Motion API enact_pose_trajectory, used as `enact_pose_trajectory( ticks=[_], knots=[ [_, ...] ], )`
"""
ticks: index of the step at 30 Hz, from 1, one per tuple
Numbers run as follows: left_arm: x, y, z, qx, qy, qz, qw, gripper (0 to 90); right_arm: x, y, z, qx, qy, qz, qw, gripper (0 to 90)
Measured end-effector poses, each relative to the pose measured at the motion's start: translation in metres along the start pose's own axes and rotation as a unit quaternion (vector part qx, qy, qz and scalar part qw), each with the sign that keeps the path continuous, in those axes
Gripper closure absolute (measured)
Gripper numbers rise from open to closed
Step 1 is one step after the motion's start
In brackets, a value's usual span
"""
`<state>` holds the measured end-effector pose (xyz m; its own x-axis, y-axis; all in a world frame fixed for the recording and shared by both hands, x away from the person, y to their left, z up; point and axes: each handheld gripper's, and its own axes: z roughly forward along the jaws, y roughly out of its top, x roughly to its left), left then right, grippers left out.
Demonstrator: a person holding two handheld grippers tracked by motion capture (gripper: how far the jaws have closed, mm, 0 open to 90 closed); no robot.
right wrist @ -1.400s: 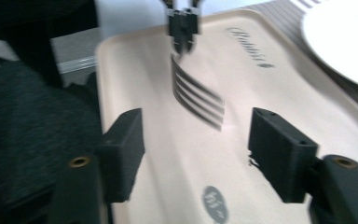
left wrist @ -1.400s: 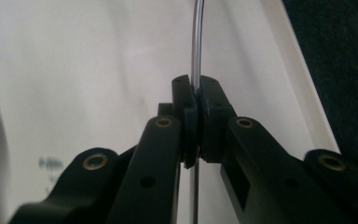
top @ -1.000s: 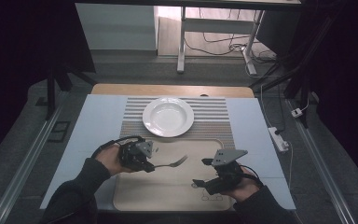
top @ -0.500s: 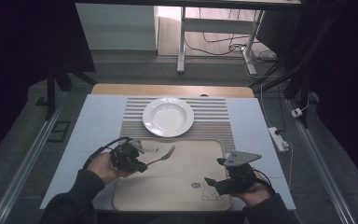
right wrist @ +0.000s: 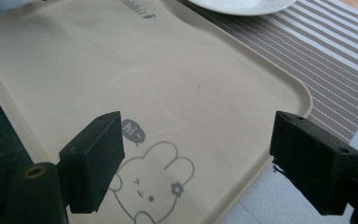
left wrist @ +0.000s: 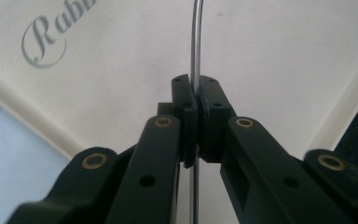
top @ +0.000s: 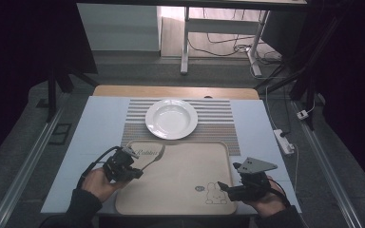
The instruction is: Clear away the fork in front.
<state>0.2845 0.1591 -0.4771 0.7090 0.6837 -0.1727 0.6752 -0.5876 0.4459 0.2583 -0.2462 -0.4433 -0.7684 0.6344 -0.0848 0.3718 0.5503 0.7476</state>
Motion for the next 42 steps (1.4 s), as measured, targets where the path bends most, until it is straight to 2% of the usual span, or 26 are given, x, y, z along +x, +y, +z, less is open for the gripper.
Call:
enact_pose_trajectory(
  ticks=[4,7,9,15,19,23,26,28,30,32,36,39,42],
  knots=[
    [-0.001,-0.006,0.003,0.001,0.01,-0.041,0.9991,86.6,-0.001,-0.004,-0.003,0.004,-0.008,0.006,0.9999,18.0],
    [0.0,-0.01,0.006,0.004,0.014,-0.08,0.9967,86.6,-0.001,-0.006,-0.005,0.003,-0.011,0.006,0.9999,18.0],
    [0.001,-0.011,0.01,0.009,0.019,-0.097,0.995,86.6,0.0,-0.007,-0.005,0.006,-0.012,0.004,0.9999,18.0],
    [0.006,-0.015,0.016,0.027,0.031,-0.138,0.9896,86.5,0.001,-0.008,-0.003,0.015,-0.014,-0.002,0.9998,18.1],
    [0.009,-0.016,0.02,0.04,0.041,-0.151,0.9868,86.4,0.001,-0.008,-0.003,0.016,-0.012,-0.003,0.9998,18.0],
    [0.009,-0.016,0.023,0.052,0.048,-0.154,0.9855,86.2,0.001,-0.008,-0.003,0.017,-0.011,-0.004,0.9998,18.1],
    [0.009,-0.016,0.025,0.053,0.047,-0.152,0.9858,85.6,0.001,-0.008,-0.003,0.017,-0.011,-0.005,0.9998,18.1],
    [0.01,-0.017,0.025,0.05,0.041,-0.149,0.9867,84.3,0.001,-0.008,-0.003,0.017,-0.011,-0.005,0.9998,18.1],
    [0.01,-0.017,0.025,0.047,0.032,-0.146,0.9876,78.6,0.001,-0.008,-0.003,0.018,-0.011,-0.005,0.9998,18.1],
    [0.01,-0.015,0.023,0.04,0.025,-0.135,0.9897,72.8,0.001,-0.008,-0.003,0.018,-0.012,-0.006,0.9997,18.1],
    [0.015,-0.008,0.014,0.013,0.021,-0.127,0.9916,68.0,0.001,-0.008,-0.003,0.017,-0.012,-0.004,0.9998,18.0],
    [0.023,0.003,0.01,-0.006,0.027,-0.121,0.9922,69.5,0.0,-0.008,-0.004,0.017,-0.014,-0.003,0.9997,18.1],
    [0.031,0.015,0.014,-0.009,0.023,-0.107,0.994,81.7,-0.001,-0.008,-0.004,0.018,-0.015,-0.003,0.9997,18.0]
  ],
)
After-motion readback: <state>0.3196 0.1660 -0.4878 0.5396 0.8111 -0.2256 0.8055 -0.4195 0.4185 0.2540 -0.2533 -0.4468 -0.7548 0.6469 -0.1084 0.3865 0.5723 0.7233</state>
